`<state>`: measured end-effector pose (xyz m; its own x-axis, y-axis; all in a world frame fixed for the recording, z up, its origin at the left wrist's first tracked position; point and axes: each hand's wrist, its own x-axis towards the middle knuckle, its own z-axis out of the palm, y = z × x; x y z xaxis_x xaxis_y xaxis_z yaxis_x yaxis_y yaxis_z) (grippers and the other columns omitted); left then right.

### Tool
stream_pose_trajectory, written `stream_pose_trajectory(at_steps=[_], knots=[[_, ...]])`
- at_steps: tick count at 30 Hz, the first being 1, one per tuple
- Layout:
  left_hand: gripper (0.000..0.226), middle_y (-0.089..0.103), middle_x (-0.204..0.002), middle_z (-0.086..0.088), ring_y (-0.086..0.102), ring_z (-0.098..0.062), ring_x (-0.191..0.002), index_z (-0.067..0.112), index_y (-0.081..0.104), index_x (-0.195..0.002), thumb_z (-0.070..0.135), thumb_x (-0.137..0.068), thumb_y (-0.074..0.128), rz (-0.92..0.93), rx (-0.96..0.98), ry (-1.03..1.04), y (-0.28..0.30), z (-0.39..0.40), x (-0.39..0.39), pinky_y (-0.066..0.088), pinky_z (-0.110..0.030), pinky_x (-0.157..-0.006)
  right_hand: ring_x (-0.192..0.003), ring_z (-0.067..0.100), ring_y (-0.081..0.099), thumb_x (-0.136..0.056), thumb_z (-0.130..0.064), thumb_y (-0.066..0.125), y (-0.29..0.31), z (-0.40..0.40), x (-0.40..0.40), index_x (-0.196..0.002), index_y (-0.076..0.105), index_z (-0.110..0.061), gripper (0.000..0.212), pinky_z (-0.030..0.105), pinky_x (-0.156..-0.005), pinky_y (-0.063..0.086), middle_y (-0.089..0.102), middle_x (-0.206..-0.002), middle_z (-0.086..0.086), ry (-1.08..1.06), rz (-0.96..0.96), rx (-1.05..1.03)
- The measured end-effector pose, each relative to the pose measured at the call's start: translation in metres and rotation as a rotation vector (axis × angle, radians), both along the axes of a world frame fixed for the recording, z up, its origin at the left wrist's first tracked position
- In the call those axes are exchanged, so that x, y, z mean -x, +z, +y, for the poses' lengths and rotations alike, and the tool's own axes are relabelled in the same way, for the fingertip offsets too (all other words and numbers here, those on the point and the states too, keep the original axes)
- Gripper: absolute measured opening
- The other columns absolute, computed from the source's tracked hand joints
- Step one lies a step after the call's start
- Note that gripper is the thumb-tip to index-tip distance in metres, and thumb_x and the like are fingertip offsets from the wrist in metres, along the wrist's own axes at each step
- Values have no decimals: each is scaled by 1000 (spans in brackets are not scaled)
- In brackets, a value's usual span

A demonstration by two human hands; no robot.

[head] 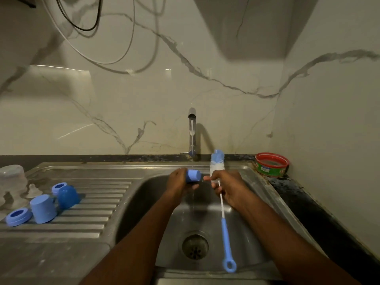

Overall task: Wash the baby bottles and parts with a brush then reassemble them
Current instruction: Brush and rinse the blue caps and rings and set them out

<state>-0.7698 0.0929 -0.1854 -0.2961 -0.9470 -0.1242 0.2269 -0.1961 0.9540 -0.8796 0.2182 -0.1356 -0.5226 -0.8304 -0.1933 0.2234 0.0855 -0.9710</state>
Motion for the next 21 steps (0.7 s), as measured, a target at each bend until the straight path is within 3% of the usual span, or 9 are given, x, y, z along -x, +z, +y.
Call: stream_pose_trajectory(at_steps=[2,4,7,9,13,15,18,21], knots=[[12,69,-105,-13,71,-27,-93,11,64,-105,22,-100,61,-51,113,-34,-1,5,3,64,-42,-77,-50,15,58,-87,-5,70,7,7,-3,-114,62,1,29,21,-38,38,71,-87,15,-3,244,-40],[13,70,-105,-11,71,-25,-96,16,65,-100,27,-95,70,-185,316,-6,-7,6,4,64,-43,-79,-64,21,68,-89,-15,74,16,15,-1,-121,57,-11,37,25,-42,46,69,-103,10,-63,597,-74],[20,67,-95,3,64,-7,-86,21,61,-95,28,-87,78,-529,759,58,-13,-3,-2,55,-23,-76,-90,28,68,-97,-32,62,35,31,6,-128,50,-28,34,33,-64,51,67,-111,4,-171,1247,-235],[31,64,-103,4,61,-6,-90,24,57,-103,26,-84,82,-646,844,13,-11,-2,-4,50,-20,-78,-92,28,64,-98,-34,60,41,40,14,-128,48,-31,33,35,-67,49,64,-110,7,-225,1475,-328],[58,62,-115,1,63,-14,-105,18,49,-124,26,-80,86,-652,745,-14,-10,-1,-7,55,-32,-92,-96,23,62,-93,-37,66,26,43,29,-127,56,-32,36,35,-74,53,63,-117,4,-130,1545,-356],[55,64,-116,1,62,-14,-104,17,54,-123,29,-80,86,-675,724,-12,-12,-4,-7,54,-29,-91,-99,19,64,-91,-38,68,17,45,37,-125,60,-34,35,35,-80,54,67,-117,-1,-132,1504,-290],[47,67,-118,-3,60,-11,-101,16,61,-119,28,-81,85,-731,742,-7,-12,-8,-11,48,-22,-85,-99,17,65,-91,-42,68,11,44,45,-128,59,-31,40,31,-72,51,67,-118,-3,-222,1506,-227],[45,65,-119,0,57,-9,-104,16,63,-123,22,-83,83,-772,807,34,-10,-8,-14,45,-24,-90,-93,17,65,-90,-43,68,5,38,44,-123,59,-29,36,30,-67,51,67,-112,-2,-261,1517,-234]])
